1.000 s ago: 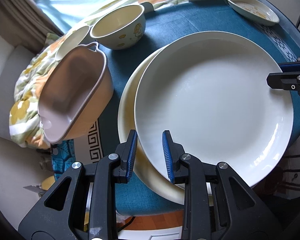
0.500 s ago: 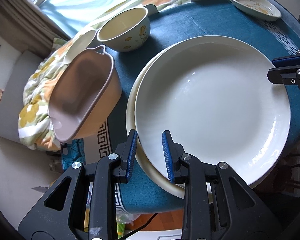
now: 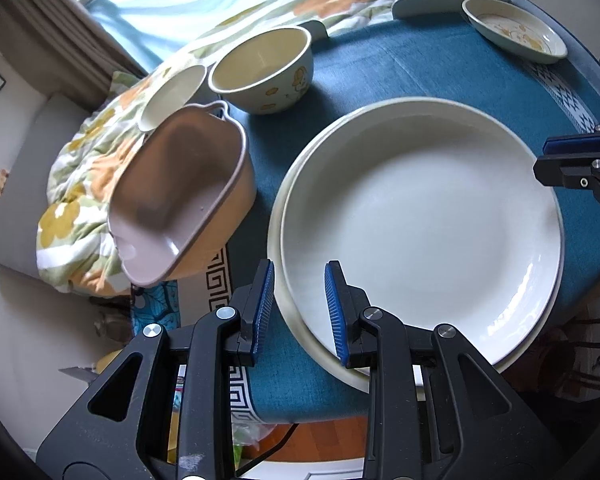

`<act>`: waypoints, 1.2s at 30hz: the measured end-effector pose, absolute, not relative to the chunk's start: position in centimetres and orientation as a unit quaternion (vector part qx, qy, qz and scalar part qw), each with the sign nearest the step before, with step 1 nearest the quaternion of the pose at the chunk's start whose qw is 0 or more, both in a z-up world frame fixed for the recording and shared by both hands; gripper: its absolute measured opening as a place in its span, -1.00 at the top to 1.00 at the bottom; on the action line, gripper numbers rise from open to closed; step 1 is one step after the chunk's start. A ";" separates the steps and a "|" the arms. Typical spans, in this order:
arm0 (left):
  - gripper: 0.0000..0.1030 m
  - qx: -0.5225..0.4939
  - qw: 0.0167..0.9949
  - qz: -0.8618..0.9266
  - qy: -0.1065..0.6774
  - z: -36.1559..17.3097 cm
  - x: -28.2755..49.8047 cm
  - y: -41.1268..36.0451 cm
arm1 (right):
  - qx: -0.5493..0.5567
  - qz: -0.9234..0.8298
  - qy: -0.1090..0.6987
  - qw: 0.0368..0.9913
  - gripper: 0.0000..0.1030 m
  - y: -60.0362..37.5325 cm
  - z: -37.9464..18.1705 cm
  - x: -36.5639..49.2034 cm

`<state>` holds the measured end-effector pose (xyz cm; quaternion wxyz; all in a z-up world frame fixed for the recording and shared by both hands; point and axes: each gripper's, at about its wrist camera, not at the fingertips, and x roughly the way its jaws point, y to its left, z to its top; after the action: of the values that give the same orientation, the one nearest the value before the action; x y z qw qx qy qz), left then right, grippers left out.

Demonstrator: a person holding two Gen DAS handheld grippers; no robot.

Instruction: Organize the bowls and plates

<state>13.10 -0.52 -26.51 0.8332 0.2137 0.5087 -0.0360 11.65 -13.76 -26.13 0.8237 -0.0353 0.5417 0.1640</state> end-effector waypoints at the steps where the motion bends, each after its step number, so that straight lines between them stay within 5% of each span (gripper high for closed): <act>1: 0.54 0.204 0.836 -0.042 0.508 -25.8 13.2 -0.4 | -0.030 0.165 0.540 0.825 0.70 -13.9 -25.8 11.6; 4: 0.54 0.158 0.844 -0.065 0.508 -23.8 13.5 0.1 | -0.033 0.158 0.521 0.839 0.50 -14.3 -24.1 11.1; 6: 0.45 0.137 0.851 -0.077 0.501 -22.3 13.6 0.3 | -0.028 0.153 0.502 0.851 -0.49 -14.8 -22.8 10.6; 7: 0.33 0.130 0.855 -0.083 0.496 -21.6 13.5 0.3 | -0.018 0.152 0.493 0.856 -0.66 -15.2 -22.3 10.3; 9: -0.77 0.121 0.864 -0.085 0.481 -20.4 13.4 0.4 | 0.006 0.150 0.473 0.868 -0.73 -16.2 -21.1 9.7; 11: -0.99 0.115 0.881 -0.083 0.451 -18.8 13.1 0.4 | 0.019 0.139 0.456 0.879 -0.73 -17.1 -20.3 9.3; 15: -0.99 0.125 0.891 -0.101 0.424 -16.2 13.3 -0.5 | 0.037 0.116 0.430 0.894 -0.77 -18.9 -18.7 8.4; 18: -0.99 0.123 0.893 -0.145 0.407 -14.1 14.5 -2.2 | 0.073 0.094 0.414 0.902 -0.99 -21.1 -17.2 7.5; 25: -0.99 0.125 0.873 -0.269 0.387 -11.1 19.7 -9.4 | 0.132 0.010 0.398 0.908 -0.99 -27.3 -13.9 7.0; 36: -0.89 0.090 0.782 -0.363 0.500 -18.3 32.1 -20.5 | 0.267 -0.068 0.437 0.856 -0.99 -38.0 -19.7 12.2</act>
<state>32.10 -20.46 -18.29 0.7816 0.0895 0.4996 -0.3626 12.21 -37.98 -19.71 0.8560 0.2672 0.4372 -0.0685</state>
